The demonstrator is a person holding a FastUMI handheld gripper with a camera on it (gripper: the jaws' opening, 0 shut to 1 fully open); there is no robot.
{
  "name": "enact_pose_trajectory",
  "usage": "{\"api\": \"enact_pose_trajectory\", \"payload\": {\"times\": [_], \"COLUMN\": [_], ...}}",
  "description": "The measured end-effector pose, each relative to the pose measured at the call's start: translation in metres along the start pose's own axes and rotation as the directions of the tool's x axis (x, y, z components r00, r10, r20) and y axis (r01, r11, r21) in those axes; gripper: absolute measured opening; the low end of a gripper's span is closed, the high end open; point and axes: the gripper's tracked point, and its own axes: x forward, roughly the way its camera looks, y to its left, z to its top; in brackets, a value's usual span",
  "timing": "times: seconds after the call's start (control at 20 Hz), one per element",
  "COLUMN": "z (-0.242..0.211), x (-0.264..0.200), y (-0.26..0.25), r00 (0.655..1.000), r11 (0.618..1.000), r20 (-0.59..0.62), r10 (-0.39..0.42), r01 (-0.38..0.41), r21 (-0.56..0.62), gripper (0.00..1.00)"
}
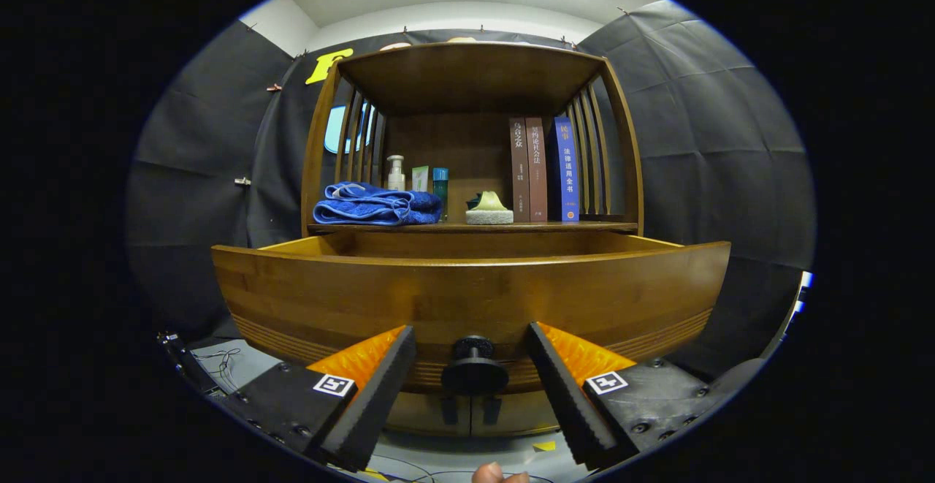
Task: Pull open the drawer, take out the items inside it, and place them on the countertop above the cabinet.
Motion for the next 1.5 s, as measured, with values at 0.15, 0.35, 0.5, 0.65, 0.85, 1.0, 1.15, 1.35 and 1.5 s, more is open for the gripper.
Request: {"api": "enact_pose_trajectory", "payload": {"times": [0.15, 0.35, 0.5, 0.65, 0.85, 1.0, 1.15, 1.35, 1.5], "z": [0.003, 0.012, 0.012, 0.012, 0.011, 0.009, 0.008, 0.007, 0.007], "x": [0.006, 0.033, 0.051, 0.065, 0.085, 0.097, 0.110, 0.125, 0.136], "y": [-0.001, 0.000, 0.002, 0.002, 0.007, 0.006, 0.005, 0.004, 0.005], "r00": [1.000, 1.000, 1.000, 1.000, 0.999, 0.999, 0.999, 0.999, 0.999], "r11": [1.000, 1.000, 1.000, 1.000, 1.000, 0.999, 1.000, 1.000, 1.000], "r20": [-0.010, -0.007, -0.022, -0.020, -0.025, -0.028, -0.035, -0.030, -0.030], "r10": [-0.005, -0.010, -0.016, -0.020, -0.025, -0.027, -0.026, -0.024, -0.026], "r01": [0.005, 0.010, 0.016, 0.021, 0.025, 0.027, 0.026, 0.024, 0.026], "r21": [0.003, 0.010, 0.023, 0.023, 0.015, 0.017, 0.012, 0.005, 0.007], "gripper": [0.99, 0.99, 0.99, 0.99, 0.99, 0.99, 0.99, 0.99, 0.99]}}
